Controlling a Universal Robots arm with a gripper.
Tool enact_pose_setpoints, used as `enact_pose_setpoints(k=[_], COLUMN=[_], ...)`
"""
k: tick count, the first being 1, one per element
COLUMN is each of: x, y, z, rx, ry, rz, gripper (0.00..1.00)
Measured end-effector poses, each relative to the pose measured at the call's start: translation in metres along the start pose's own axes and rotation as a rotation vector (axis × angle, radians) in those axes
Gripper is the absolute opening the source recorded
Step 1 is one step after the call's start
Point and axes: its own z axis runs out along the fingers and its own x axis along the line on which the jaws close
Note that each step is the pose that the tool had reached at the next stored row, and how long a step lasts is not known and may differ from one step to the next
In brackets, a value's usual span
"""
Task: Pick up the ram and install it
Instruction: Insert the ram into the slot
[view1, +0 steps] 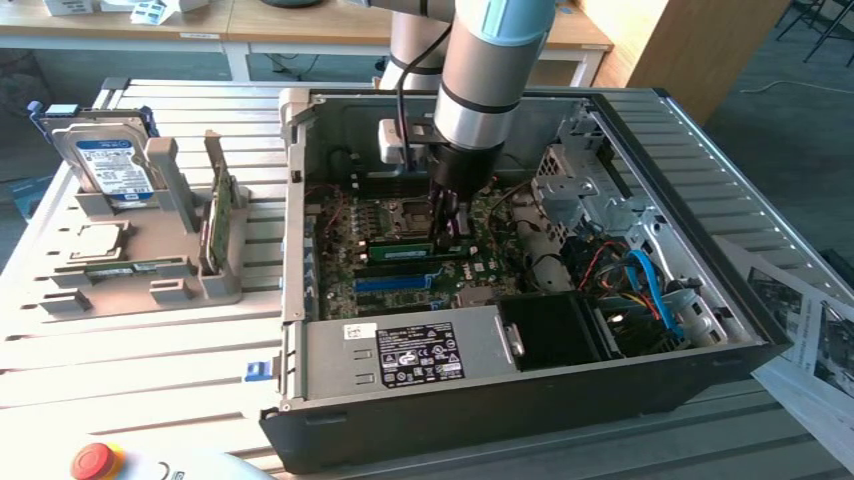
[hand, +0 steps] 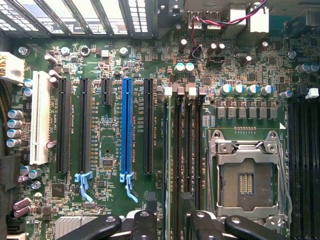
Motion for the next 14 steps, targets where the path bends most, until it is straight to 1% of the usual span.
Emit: enact_pose_setpoints(k=[3,7,11,14], x=[0.000,0.000,0.000,0.000], y=[0.0001,0.0003,0.0007,0.0010], z=[-0.0014,-0.0065,-0.0145,-0.0228], rx=[0.0000,0.0001,0.0000,0.0000], ry=[0.0000,0.0001,0.0002,0.0001], rz=[0.000,0.000,0.000,0.000], gripper=[0.32,0.32,0.32,0.32])
